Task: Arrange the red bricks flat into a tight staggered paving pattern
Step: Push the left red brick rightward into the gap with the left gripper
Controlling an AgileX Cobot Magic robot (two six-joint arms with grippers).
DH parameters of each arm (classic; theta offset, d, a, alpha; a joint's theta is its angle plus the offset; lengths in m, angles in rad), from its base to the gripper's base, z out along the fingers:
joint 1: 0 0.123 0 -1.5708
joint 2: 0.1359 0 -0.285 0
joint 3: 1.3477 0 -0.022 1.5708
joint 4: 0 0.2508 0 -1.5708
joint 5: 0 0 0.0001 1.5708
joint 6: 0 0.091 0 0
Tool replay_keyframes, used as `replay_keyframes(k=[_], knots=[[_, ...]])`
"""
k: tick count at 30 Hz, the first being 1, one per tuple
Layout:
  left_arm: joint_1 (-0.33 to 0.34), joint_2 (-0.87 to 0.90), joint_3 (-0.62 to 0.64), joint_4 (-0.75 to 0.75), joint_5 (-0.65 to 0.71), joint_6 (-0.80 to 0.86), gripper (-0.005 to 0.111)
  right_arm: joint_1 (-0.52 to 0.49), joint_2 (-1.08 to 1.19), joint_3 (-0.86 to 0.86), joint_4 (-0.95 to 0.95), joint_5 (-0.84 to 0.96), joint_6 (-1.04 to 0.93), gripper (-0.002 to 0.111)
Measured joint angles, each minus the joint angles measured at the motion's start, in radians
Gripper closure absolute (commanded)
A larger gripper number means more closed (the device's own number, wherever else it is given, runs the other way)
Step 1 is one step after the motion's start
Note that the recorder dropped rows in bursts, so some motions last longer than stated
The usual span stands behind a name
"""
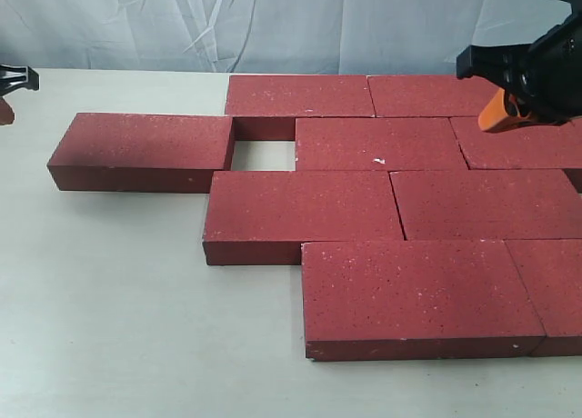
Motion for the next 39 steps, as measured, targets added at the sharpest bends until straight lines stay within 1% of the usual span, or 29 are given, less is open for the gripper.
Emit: replay_keyframes(k=[6, 10, 18, 21, 24, 31, 39], knots=[[0.000, 0.082, 0.000, 0.010, -0.086, 0.001, 0.107, 0.000, 0.000, 0.000, 0.007, -0.014, -0.003, 0.109], [0.000, 0.140, -0.002, -0.007, -0.103, 0.003, 0.107, 0.000, 0.000, 0.000, 0.010, -0.021, -0.011, 0.109], [0.000, 0.246, -0.069, -0.043, -0.104, 0.005, 0.107, 0.000, 0.000, 0.000, 0.010, -0.023, -0.011, 0.109], [-0.004, 0.273, -0.087, -0.068, -0.104, 0.035, 0.107, 0.000, 0.000, 0.000, 0.011, -0.025, -0.022, 0.109], [-0.027, 0.291, -0.101, -0.090, -0.102, 0.075, 0.107, 0.000, 0.000, 0.000, 0.011, -0.025, -0.028, 0.109], [-0.113, 0.305, -0.121, -0.111, -0.100, 0.108, 0.107, 0.000, 0.000, 0.000, 0.012, -0.031, -0.031, 0.109], [-0.163, 0.305, -0.120, -0.171, -0.087, 0.110, 0.107, 0.000, 0.000, 0.000, 0.012, -0.031, -0.033, 0.109]])
